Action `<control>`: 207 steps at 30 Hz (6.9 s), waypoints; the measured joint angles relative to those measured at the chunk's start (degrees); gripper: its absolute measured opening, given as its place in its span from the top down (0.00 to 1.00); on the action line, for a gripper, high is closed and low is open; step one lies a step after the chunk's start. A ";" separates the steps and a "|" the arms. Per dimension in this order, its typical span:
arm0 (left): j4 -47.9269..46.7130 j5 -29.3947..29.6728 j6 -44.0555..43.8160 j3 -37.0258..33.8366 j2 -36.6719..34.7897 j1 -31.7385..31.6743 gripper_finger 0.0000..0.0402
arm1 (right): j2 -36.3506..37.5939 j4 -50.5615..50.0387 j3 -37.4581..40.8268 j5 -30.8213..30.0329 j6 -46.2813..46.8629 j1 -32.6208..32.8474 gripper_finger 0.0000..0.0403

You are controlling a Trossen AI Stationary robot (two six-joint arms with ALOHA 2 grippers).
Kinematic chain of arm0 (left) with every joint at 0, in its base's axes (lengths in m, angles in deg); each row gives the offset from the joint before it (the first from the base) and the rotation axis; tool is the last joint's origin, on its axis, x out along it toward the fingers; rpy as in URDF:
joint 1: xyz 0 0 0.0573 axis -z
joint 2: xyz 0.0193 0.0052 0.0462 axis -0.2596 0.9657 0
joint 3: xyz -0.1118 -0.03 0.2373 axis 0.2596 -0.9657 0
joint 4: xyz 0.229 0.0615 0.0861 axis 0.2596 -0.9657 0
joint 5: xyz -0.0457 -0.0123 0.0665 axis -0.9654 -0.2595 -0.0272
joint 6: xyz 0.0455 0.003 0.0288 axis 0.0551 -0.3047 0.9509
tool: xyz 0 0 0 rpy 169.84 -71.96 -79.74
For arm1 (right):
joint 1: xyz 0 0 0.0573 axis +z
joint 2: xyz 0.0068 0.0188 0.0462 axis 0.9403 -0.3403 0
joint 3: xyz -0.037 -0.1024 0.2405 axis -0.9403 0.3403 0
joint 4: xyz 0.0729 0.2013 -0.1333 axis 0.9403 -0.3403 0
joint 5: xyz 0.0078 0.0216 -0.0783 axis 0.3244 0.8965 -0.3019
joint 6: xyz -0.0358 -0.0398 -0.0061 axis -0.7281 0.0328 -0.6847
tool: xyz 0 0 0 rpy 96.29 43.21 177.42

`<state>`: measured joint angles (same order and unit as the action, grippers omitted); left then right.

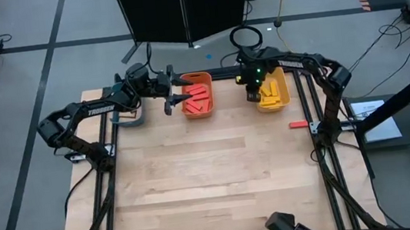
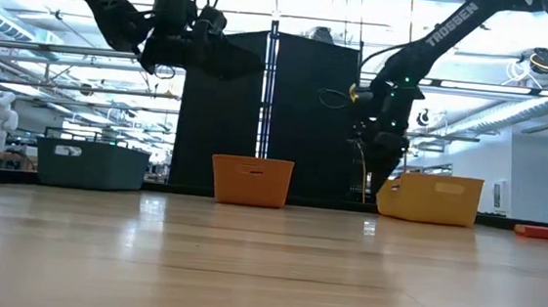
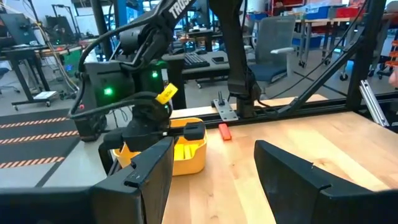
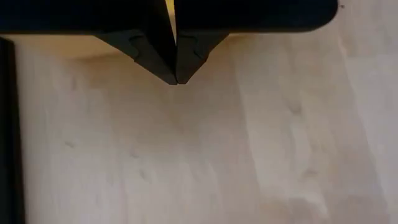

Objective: Sort blocks
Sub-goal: Adjust the yellow bin, then put the red block into the orange bin

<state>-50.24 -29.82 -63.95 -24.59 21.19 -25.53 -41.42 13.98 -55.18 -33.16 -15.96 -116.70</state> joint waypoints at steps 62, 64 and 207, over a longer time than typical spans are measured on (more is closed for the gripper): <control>0.20 0.04 -0.78 -0.02 -0.04 0.26 0.45 | 16.61 -17.36 19.25 -16.42 42.21 -1.90 1.00; 0.35 0.04 -1.41 -0.02 -0.04 0.26 0.45 | 16.61 -16.55 19.25 -13.35 44.40 -0.82 1.00; -0.63 0.76 0.35 -0.02 -0.04 1.66 0.45 | -0.14 -22.79 26.95 -18.27 18.70 26.90 0.78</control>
<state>-50.88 -29.05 -63.60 -24.61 21.15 -23.87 -41.56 -8.81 -28.23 -51.43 2.75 -89.81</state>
